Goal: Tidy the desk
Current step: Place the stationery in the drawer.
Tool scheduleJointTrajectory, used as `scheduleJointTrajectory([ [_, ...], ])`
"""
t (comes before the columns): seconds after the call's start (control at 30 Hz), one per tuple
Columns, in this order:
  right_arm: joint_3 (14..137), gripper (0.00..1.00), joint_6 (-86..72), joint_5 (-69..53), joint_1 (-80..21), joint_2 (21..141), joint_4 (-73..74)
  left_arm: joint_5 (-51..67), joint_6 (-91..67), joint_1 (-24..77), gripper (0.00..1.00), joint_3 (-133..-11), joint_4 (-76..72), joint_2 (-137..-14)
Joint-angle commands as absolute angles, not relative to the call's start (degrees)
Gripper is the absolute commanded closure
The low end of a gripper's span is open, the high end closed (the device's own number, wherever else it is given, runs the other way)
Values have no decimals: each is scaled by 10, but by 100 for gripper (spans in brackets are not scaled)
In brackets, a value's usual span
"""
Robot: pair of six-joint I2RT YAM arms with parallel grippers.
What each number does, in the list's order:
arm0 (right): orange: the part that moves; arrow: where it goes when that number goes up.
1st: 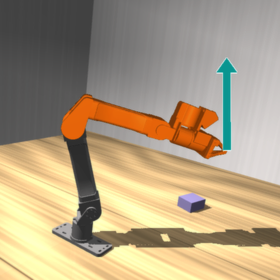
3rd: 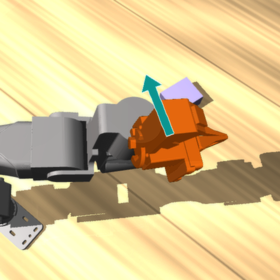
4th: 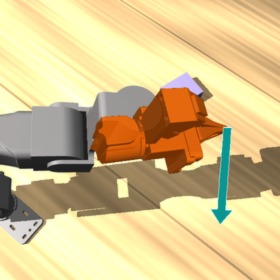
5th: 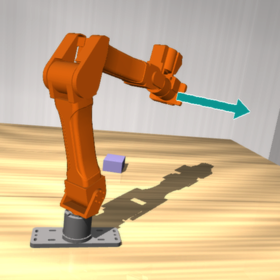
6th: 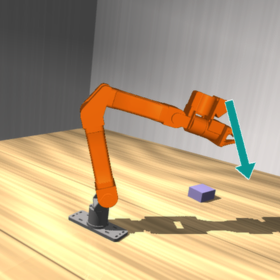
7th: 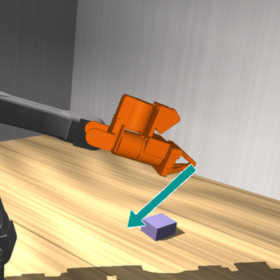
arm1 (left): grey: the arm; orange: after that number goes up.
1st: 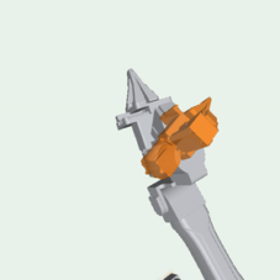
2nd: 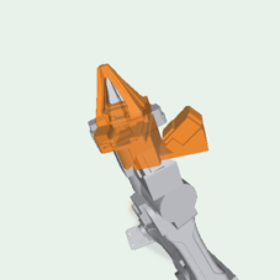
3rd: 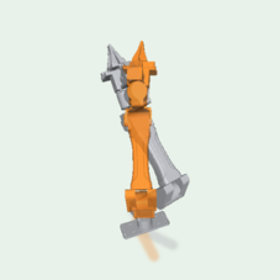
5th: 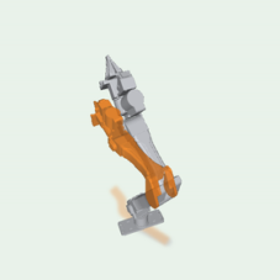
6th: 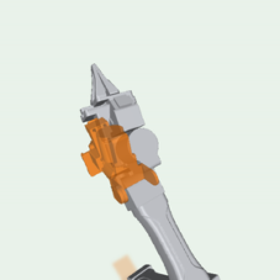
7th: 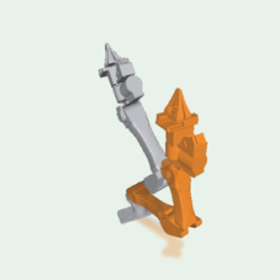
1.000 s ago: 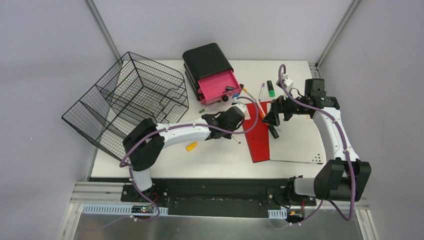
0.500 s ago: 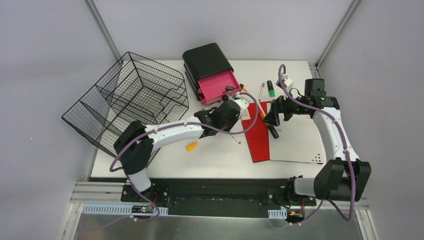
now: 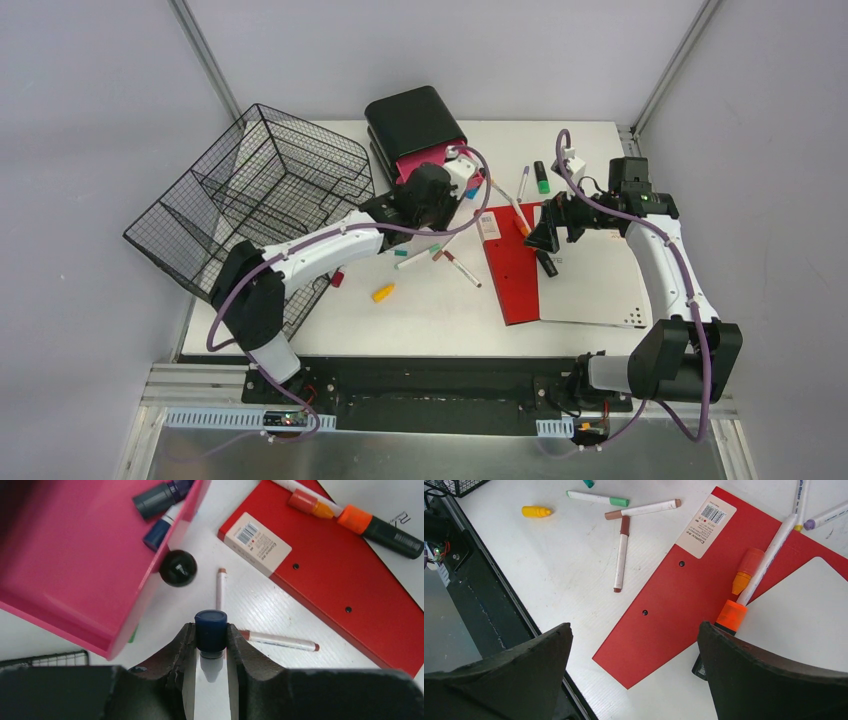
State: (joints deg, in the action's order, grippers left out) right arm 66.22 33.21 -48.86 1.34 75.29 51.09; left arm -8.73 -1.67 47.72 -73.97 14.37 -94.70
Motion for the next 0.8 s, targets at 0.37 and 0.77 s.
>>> scheduleJointTrajectory([
  [0.37, 674, 1, 347, -501, 11, 743, 510, -64, 97, 401, 100, -850, 71, -960],
  [0.77, 673, 1, 347, -502, 10, 743, 509, -119, 158, 384, 100, -935, 75, -1048],
])
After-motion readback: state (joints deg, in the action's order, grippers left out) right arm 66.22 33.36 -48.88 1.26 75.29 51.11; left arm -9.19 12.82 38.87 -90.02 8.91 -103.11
